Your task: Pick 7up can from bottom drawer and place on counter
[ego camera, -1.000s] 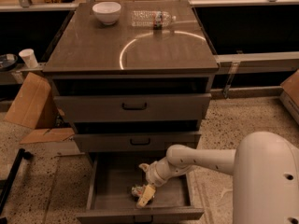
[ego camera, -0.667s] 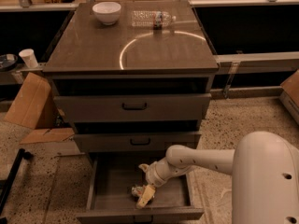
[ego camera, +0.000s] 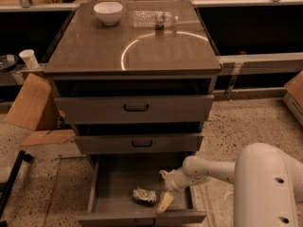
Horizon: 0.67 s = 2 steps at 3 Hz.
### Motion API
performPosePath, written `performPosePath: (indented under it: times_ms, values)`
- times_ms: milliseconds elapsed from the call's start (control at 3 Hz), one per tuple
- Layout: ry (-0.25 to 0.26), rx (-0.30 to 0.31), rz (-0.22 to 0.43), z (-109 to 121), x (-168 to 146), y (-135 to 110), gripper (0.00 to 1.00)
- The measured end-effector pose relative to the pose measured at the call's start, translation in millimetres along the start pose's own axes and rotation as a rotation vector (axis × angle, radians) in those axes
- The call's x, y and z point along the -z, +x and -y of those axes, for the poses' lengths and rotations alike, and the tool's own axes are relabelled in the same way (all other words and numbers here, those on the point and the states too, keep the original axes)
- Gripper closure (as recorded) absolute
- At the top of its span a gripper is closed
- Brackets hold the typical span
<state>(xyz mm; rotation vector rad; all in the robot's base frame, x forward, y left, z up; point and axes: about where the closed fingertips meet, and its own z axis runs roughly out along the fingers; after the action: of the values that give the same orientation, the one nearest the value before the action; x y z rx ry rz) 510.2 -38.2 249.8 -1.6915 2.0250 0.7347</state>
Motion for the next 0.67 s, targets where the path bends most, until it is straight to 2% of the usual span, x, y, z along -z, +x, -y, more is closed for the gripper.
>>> performPosePath:
  times_ms: [333,667]
  values:
    - [0.062,0.030,0.022,63.6,-21.9,61.7,0.00]
    - [0.059,0.030,0.022,62.3,-22.8,61.7,0.00]
